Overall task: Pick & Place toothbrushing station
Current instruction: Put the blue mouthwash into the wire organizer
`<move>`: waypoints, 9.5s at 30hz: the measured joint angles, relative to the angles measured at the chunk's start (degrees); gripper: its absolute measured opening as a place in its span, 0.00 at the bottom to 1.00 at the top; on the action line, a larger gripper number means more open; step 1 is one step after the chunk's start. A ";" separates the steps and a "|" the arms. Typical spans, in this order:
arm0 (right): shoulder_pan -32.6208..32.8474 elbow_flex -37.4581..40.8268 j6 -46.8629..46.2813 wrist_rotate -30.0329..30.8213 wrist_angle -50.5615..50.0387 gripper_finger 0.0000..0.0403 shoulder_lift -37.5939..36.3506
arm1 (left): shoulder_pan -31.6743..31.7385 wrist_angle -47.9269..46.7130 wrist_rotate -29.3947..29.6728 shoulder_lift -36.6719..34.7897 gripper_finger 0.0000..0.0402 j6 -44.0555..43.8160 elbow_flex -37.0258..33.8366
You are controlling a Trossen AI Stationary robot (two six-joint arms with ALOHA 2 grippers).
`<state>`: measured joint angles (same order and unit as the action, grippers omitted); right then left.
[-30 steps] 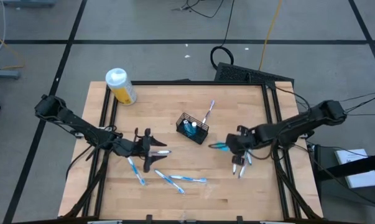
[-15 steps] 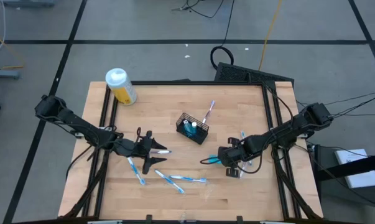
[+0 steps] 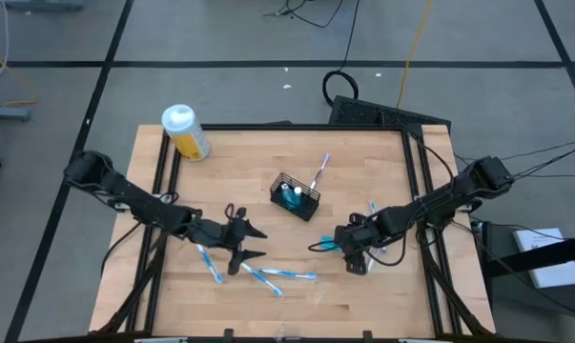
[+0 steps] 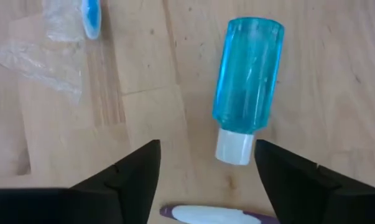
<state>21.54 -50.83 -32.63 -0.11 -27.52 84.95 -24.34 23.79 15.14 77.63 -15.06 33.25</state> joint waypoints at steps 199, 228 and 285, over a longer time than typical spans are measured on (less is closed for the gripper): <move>22.23 0.00 -13.04 22.46 -22.94 0.49 -32.98 | 22.49 -54.37 -5.07 65.92 0.59 49.95 87.04; 22.21 0.00 -13.01 22.89 -22.87 0.49 -33.00 | 22.75 -52.19 -2.67 66.81 0.17 41.48 87.24; 25.99 0.07 -12.16 24.06 -19.92 0.49 -32.96 | 7.71 -40.53 -4.19 28.26 0.20 12.17 39.15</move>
<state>47.53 -50.76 -44.79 23.95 -47.44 51.99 -16.63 -16.75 10.95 105.89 -2.89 72.40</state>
